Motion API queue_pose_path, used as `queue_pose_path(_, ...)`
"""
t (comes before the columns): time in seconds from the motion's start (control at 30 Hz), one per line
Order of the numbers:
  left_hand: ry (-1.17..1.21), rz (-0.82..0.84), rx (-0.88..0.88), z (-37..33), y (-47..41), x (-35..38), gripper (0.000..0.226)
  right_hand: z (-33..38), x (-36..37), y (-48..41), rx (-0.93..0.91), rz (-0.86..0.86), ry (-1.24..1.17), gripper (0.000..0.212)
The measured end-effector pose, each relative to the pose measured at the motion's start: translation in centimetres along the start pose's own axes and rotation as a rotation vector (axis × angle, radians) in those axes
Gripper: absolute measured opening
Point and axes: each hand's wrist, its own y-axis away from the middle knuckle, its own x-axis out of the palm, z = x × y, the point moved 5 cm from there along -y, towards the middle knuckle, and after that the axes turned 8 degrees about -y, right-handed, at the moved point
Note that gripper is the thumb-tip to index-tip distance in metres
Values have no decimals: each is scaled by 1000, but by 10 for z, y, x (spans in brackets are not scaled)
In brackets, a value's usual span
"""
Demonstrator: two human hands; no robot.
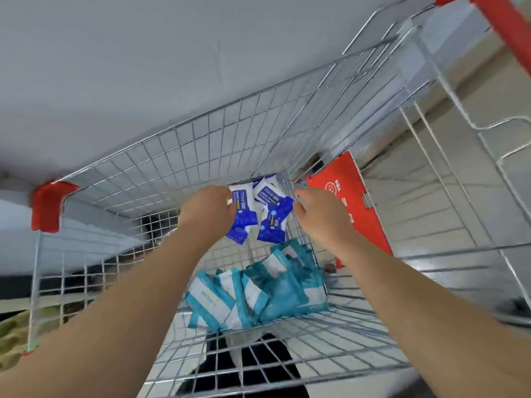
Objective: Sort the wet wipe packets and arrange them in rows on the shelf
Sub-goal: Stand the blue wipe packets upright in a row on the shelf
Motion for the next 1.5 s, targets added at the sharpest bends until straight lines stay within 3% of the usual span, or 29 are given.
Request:
queue_pose_path(0.07,-51,44,-25,2,-29,33,30,-21,30,-28,16,39,-16,10)
queue_pose_path(0.17,-26,109,-93,11,-71,85,36,-47,78,-67,41,85,-34,32)
queue_pose_path(0.27,24,140,-141,19,-104,131,45,-68,124,-102,60,108,-43,31)
queue_pose_path(0.5,336,114,-285,38,-140,181,63,-100,185,-149,115,106,14,42)
queue_pose_path(0.6,494,114,-318,47,-142,183,45,-108,189,-153,194,130,11,43)
queue_pose_path(0.73,687,166,-295,56,-125,180,5,-123,188,-138,347,155,-171,26)
queue_pose_path(0.9,521,218,-279,61,-112,203,19,-135,197,-110,521,178,-328,29)
queue_pose_path(1.1,400,143,-205,59,-114,200,27,-133,213,-99,620,88,-470,31)
queue_pose_path(1.3,405,272,-141,55,-108,216,28,-128,215,-98,631,2,-642,24)
queue_pose_path(1.5,590,232,-191,55,-89,202,30,-115,195,-97,509,-71,-600,18)
